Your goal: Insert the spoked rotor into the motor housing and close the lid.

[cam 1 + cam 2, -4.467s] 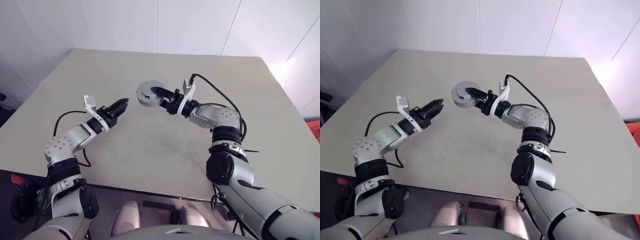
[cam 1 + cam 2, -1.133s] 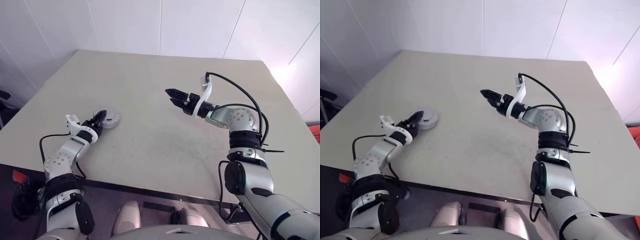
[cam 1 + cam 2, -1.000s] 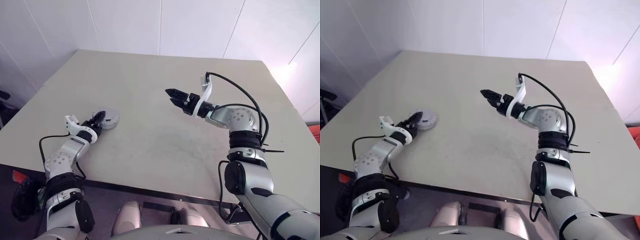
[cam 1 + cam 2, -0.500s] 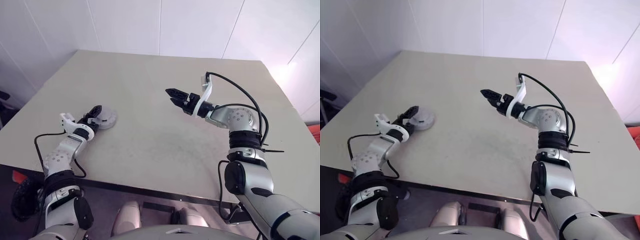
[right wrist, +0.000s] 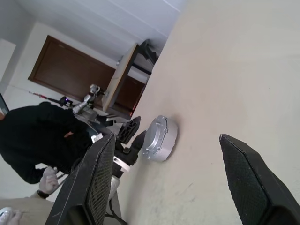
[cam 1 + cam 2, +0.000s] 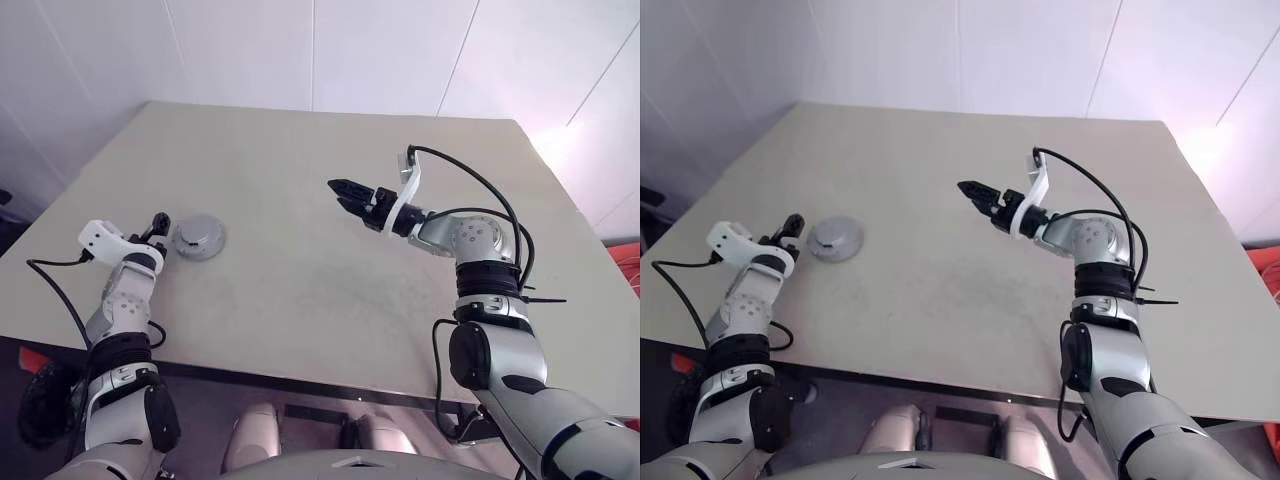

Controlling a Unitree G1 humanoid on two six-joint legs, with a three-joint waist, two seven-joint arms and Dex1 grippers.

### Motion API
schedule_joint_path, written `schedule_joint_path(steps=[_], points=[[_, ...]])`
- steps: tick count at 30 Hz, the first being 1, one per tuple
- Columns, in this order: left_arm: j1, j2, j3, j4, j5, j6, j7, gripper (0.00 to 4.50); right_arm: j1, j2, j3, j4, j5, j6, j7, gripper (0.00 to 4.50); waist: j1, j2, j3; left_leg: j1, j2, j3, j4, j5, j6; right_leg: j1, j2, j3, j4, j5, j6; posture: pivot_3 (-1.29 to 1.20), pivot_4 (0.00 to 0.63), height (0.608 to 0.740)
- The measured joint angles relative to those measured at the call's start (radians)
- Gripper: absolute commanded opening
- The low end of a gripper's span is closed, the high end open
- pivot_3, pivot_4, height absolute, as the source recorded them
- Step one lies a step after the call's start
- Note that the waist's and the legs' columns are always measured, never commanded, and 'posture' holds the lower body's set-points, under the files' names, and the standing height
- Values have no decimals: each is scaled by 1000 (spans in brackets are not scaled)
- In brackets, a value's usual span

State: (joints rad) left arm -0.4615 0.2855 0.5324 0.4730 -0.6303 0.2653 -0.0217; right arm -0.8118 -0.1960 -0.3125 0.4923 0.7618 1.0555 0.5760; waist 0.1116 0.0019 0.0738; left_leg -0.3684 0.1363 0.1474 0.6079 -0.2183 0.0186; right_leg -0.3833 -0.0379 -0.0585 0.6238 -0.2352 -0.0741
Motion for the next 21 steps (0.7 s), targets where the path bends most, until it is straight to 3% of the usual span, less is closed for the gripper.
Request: schedule_joint_path(steps=[4,9,13,21], points=[[-3,27,-85,-17,115,-105,-70,4456,82,-16,89,-115,-69,-152,88,4027,14,-1,0,0,0,0,0,0,0,0,0,0,0,0,0,0,0,740],[25,35,-238,-184,131,-94,-305,4456,205,-102,220,-191,-220,-409,229,4027,32,-4,-2,0,-2,1,2,-1,1,0,-3,0,0,0,-1,0,0,740],[74,53,-359,-290,130,-21,-464,4456,270,-217,267,-217,-262,-481,369,4027,32,-3,-2,0,-1,1,3,-1,1,0,-2,0,2,-1,-2,0,0,740],[127,80,-446,-381,136,55,-594,4456,351,-402,281,-244,-326,-572,539,4027,19,-3,-2,1,-1,1,5,-1,6,3,-1,0,1,-1,-3,0,0,740]])
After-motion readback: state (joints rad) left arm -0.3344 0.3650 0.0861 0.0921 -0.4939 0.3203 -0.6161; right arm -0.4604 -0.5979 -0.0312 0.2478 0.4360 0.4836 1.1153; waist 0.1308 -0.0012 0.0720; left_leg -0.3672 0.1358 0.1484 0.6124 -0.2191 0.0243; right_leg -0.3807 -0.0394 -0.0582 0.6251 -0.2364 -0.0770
